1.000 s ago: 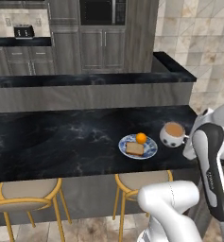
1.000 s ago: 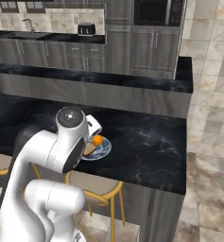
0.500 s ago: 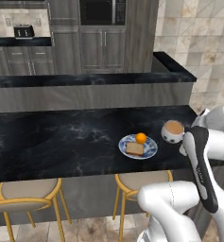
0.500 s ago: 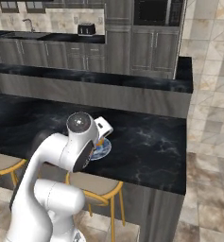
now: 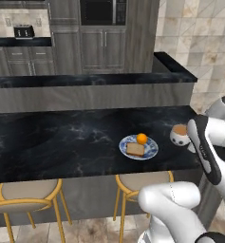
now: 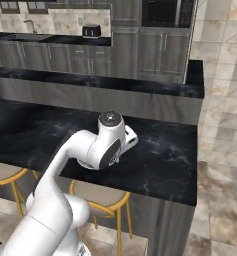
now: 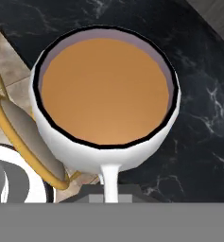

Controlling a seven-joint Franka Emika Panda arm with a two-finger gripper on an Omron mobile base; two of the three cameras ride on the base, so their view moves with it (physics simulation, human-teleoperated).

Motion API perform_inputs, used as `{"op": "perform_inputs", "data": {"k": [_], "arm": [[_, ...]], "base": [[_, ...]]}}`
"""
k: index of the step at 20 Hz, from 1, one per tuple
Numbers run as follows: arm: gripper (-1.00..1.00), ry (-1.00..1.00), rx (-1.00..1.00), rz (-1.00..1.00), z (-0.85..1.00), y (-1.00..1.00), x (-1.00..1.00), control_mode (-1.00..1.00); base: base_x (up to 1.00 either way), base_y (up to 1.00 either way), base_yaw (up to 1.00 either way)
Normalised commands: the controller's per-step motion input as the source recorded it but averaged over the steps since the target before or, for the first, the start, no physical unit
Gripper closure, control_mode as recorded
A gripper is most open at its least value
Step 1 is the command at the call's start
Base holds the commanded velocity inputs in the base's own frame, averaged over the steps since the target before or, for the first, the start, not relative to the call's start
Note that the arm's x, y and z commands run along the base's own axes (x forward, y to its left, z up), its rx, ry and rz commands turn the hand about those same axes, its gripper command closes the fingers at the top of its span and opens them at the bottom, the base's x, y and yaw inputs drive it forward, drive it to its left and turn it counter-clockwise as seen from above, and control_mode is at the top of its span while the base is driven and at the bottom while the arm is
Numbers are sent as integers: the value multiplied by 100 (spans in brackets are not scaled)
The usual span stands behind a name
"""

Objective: Pick up the brewed coffee from the coffee machine and place it next to the breakfast plate on the dining counter.

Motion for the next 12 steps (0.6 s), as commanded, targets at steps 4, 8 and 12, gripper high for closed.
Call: {"op": "perform_inputs", "data": {"k": [4, 8, 12], "arm": [[100, 18, 0, 5, -18, -32, 47, -100], [100, 4, 2, 7, -31, -28, 49, -100], [100, 1, 6, 10, -36, -26, 54, -100]], "base": [[0, 0, 0], [0, 0, 0], [0, 0, 0]]}}
